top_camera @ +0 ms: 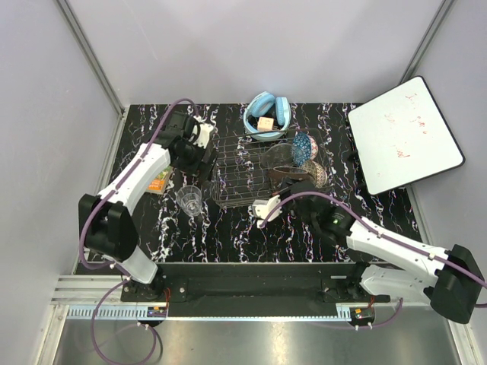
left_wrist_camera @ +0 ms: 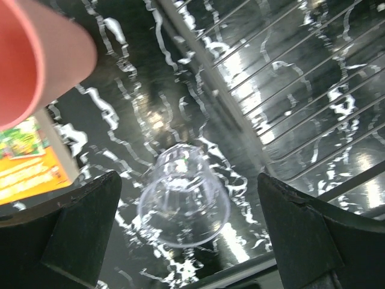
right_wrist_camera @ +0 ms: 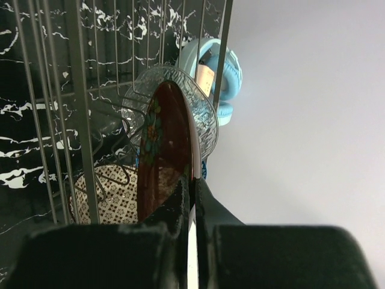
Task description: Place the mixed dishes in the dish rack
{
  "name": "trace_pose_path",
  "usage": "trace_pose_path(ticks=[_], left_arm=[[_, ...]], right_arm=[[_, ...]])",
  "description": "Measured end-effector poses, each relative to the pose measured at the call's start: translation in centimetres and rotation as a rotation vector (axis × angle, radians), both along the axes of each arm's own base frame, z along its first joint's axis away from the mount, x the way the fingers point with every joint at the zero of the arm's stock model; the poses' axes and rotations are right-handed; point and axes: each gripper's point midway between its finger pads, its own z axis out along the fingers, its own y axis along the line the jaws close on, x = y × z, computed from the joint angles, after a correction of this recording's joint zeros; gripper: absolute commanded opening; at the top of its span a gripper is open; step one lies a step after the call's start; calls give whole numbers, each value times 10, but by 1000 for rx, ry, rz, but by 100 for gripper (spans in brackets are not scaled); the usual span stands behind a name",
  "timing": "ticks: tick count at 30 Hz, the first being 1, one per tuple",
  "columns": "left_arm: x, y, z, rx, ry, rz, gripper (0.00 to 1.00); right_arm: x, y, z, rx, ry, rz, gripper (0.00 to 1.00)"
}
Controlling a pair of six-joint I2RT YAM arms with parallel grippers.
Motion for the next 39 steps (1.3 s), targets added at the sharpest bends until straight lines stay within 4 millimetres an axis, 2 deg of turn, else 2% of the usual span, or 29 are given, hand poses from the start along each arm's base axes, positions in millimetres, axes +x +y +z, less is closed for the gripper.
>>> trace_pose_path(ticks=[7,12,14,15,16,20,21,25,30,39], left_arm=[[-1,-24,-3,-52,44,-28,99],[-1,-46,-23,-41,106,-82,99],[-2,-54,-32,-36,134,-99,95],[-2,-56,-35,-34,141,-104,87],[-2,-58,-38,-34,152,-108,83],[1,-60,-41,-33,160,-114,68],[2,-60,-41,-33,159,-113,61],[4,-56,-41,-18,151,-122,51],[7,-51,-42,15,132,-149,43],[12,-43,-47,70,116,-175,40]], right_arm=[[-3,3,3,-55,5,27,0],[-3,3,5,-66,4,32,0],[-2,4,3,-72,8,33,0],[-1,4,1,-76,12,33,0],[0,5,1,-75,13,38,0],[11,10,4,-68,16,48,0],[14,12,5,-67,12,49,0],[21,16,7,-71,4,64,0],[28,17,11,-77,-3,71,0],[28,14,14,-109,8,75,0]])
